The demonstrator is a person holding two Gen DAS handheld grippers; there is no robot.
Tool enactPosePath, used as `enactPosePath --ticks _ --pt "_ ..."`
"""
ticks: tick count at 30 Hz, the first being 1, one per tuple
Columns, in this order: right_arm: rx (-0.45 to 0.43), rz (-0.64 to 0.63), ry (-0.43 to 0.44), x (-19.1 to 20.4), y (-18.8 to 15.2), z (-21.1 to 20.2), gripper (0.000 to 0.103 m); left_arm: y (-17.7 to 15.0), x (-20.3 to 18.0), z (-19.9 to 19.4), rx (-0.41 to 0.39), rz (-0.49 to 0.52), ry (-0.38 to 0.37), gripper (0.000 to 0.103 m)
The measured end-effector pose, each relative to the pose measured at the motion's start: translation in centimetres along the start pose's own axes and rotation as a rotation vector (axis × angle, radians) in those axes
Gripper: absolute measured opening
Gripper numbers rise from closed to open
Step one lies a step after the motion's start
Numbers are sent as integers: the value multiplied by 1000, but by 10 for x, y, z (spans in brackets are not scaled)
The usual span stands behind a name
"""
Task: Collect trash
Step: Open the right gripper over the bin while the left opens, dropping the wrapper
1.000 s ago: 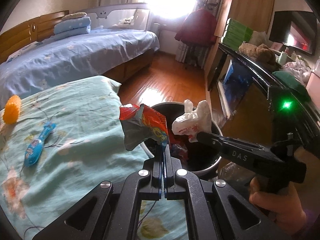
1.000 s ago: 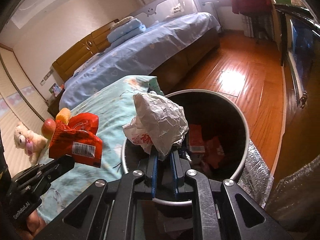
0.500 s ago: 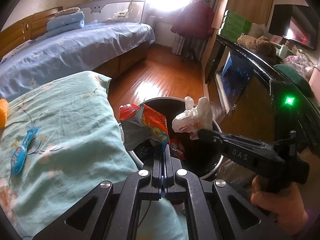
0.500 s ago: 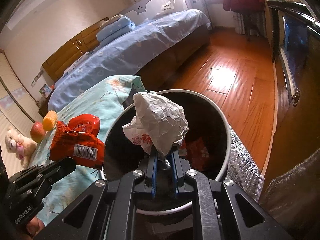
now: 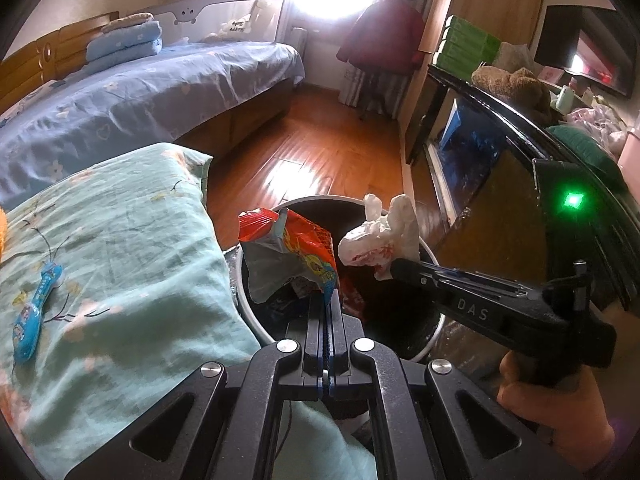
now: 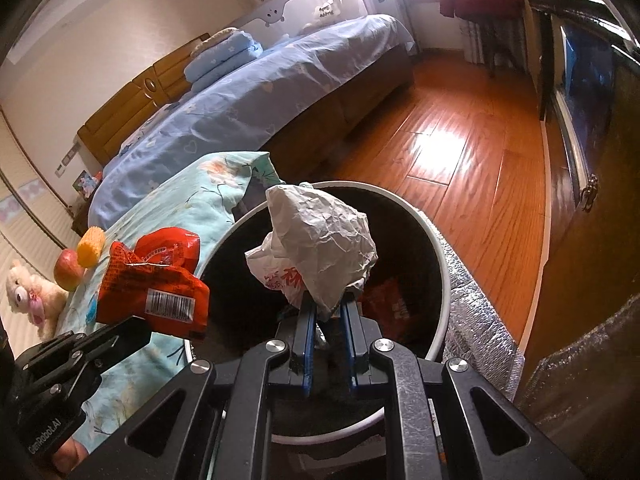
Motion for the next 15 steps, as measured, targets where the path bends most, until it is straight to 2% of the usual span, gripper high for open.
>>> enactPosePath --ticks 9,11,12,15 --pt "0 7 -4 -3 3 1 16 2 -1 3 7 -1 -11 0" --pt "1 12 -4 -4 3 1 16 1 0 2 5 -9 -10 3" --pt "1 13 -5 -4 3 0 16 2 2 2 3 -13 -6 5" --pt "1 20 -7 -5 3 -1 18 0 5 -2 -5 -28 14 30"
Point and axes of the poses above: each gripper's, at about its wrist camera, not at the fingertips, and z roughly the way its jaws point, x to its left, y to its top, the point moved 1 cm from there along z, roughly the way its jaws point, and after that the axes turned 9 degrees about -z, right-handed, at the moved point
